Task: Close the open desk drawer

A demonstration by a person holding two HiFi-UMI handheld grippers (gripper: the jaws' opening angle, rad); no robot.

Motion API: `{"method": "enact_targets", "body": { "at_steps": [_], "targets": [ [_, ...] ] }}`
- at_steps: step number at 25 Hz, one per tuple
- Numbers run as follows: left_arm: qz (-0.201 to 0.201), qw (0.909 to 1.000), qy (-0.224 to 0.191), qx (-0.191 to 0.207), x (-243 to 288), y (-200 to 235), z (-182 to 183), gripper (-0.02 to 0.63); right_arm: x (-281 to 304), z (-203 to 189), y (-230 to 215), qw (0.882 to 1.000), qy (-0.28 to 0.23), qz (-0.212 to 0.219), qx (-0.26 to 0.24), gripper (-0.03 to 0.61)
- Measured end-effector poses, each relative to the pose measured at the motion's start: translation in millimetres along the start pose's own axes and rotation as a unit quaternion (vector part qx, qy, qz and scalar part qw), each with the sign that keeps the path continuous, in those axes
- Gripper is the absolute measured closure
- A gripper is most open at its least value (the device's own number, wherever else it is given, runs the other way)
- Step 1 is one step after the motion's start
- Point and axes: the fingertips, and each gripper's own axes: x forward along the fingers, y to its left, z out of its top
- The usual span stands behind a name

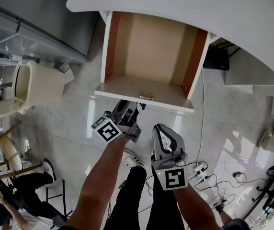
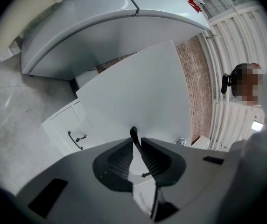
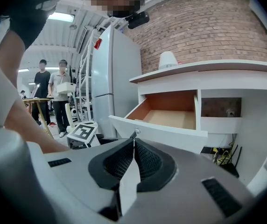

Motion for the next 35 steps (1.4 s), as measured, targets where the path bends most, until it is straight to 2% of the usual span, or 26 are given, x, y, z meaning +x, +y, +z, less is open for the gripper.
{"method": "enact_targets", "body": {
  "at_steps": [5,13,16,20,25,29,35],
  "targets": [
    [0.009,0.9999,0.001,-0.009,-2.4,-3.8,1.5,0.558,-1.1,0.7,1.7,1.0,-0.002,0.002,-0.003,0.549],
    [-0.014,0.9998,-0.009,-0.011,0.8,-24.1,11.7,0.558,-6.8,-4.6,-4.4,1.0,0.011,0.002,-0.017,0.549],
    [-0.005,0.9995,-0.013,-0.028,0.3,-26.1,14.8,0.558,-4.1,4.8,-6.5,1.0,-0.001,-0.003,-0.017,0.549],
    [-0.003,0.9972,-0.027,-0.07,0.8,-32.9,16.6,0.563,-5.3,13.4,-6.0,1.0,-0.003,0.003,-0.019,0.549],
    [-0.004,0.9982,-0.036,-0.048,9.7,-57.0,38.1,0.561,-9.2,18.9,-14.2,1.0,0.003,0.003,-0.028,0.549],
    [0.001,0.9963,-0.041,-0.075,10.0,-58.4,36.6,0.561,-9.7,29.5,-16.7,0.999,-0.004,0.004,-0.033,0.549],
    [0.011,0.9961,-0.046,-0.074,13.0,-68.1,48.9,0.561,-7.6,38.4,-15.9,0.999,-0.001,0.007,-0.042,0.549]
  ]
}}
